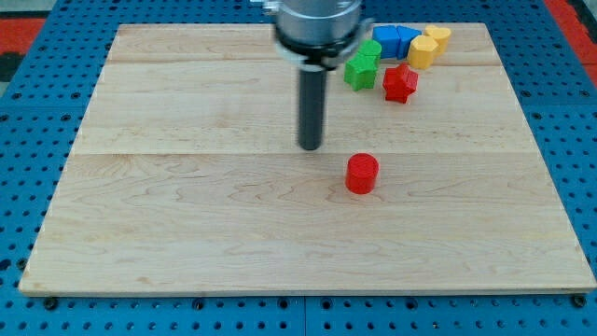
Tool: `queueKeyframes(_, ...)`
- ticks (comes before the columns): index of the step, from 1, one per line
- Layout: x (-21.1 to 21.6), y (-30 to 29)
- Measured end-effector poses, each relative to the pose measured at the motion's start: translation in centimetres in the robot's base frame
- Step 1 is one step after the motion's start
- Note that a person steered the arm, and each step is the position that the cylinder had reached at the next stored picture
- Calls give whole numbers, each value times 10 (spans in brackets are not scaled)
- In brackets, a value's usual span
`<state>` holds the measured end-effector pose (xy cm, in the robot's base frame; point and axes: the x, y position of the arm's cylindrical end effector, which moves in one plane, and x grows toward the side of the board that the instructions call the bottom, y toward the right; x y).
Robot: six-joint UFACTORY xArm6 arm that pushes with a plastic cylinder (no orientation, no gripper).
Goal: Place your arm to the left to the red circle
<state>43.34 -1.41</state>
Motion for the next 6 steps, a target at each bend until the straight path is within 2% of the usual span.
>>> queueKeyframes(2, 8, -87)
queueKeyframes(3, 34, -119)
queueKeyframes(4, 49, -119)
queueKeyframes(6, 49, -135)
